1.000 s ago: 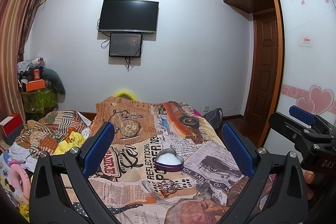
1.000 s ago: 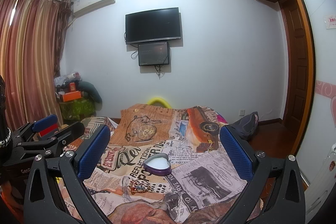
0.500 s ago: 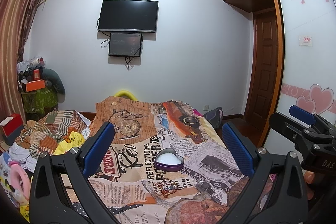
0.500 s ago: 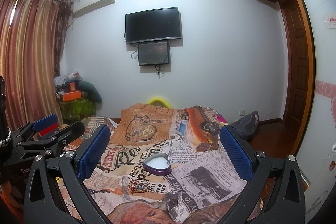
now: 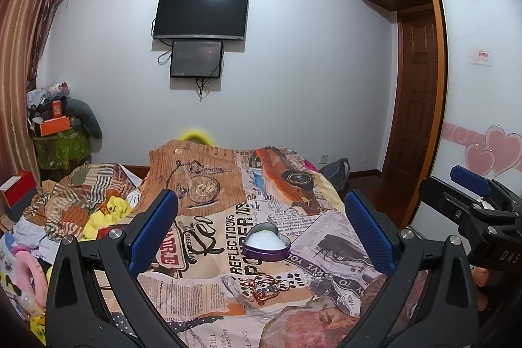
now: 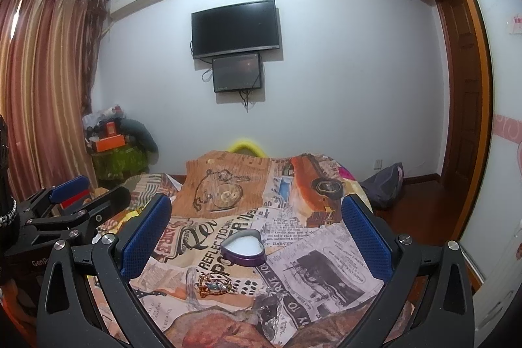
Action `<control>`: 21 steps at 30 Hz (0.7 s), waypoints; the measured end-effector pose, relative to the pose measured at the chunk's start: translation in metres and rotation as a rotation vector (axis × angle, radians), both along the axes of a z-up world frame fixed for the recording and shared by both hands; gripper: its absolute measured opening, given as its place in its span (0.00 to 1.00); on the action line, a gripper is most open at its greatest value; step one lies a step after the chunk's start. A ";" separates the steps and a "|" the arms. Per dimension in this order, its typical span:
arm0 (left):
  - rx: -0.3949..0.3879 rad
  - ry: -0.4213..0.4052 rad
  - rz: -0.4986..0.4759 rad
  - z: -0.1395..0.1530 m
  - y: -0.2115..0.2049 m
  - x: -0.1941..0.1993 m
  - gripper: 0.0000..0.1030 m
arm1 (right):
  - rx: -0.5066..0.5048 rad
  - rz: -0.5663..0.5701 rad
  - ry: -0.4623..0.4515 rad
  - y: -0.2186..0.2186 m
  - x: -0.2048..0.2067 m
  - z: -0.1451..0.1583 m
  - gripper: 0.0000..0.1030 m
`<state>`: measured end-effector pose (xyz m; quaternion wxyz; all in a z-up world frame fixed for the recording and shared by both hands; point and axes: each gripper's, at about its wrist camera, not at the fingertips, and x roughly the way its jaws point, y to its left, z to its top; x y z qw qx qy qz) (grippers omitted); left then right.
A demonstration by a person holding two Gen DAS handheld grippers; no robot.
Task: Organize jewelry
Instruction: 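Lower the left gripper onto the tangled jewelry pile beside the purple tin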
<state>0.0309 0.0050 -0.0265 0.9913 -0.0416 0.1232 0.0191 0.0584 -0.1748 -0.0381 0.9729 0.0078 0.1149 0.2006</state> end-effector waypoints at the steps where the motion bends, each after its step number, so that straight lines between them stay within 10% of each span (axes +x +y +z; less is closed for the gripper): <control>1: -0.001 0.009 0.003 -0.002 0.001 0.003 1.00 | 0.000 -0.001 0.006 -0.001 0.002 -0.001 1.00; 21: 0.021 0.394 0.036 -0.101 0.021 0.100 1.00 | -0.085 -0.075 0.300 -0.013 0.088 -0.072 1.00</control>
